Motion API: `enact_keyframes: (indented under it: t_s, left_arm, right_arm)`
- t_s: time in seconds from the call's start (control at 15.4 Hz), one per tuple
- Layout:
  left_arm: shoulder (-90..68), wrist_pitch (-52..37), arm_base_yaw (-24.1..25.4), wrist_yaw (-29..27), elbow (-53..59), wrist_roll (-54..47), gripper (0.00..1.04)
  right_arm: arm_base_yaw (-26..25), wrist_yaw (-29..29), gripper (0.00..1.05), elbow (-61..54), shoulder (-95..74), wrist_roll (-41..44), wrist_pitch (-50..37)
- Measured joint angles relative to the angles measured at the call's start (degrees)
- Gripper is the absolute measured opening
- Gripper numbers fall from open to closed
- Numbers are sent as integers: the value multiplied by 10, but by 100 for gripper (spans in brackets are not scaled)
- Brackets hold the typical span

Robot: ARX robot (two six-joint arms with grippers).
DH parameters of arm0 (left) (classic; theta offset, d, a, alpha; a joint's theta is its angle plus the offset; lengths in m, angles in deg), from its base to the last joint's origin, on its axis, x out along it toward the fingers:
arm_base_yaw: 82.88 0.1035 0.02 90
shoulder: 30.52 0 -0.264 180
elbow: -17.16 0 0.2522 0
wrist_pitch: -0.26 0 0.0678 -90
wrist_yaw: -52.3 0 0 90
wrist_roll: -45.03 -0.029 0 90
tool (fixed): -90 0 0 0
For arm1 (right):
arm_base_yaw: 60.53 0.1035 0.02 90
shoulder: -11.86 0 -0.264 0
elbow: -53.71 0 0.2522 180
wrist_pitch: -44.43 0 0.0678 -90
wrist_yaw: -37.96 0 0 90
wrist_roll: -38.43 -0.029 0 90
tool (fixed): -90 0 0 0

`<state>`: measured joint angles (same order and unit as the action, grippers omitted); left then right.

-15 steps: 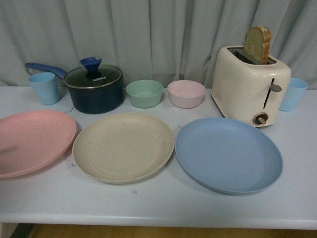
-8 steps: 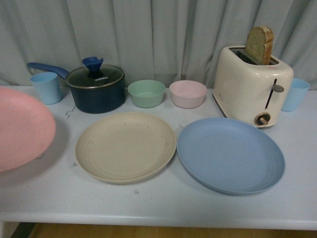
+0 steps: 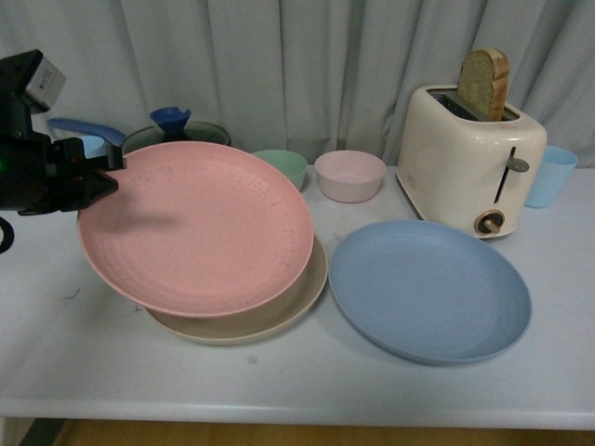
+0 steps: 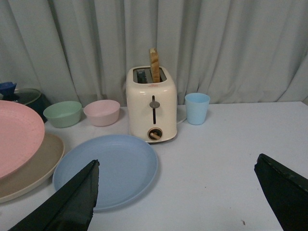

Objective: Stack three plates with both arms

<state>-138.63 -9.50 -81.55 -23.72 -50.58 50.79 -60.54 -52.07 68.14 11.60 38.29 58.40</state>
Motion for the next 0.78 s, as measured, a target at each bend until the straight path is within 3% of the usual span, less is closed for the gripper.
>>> enact_keyframes:
  t_s: [0.78]
  left_arm:
    - [-122, -48, -51, -57, -51, 85, 3]
  right_arm:
    - [0, 0, 98, 0, 0, 0, 0]
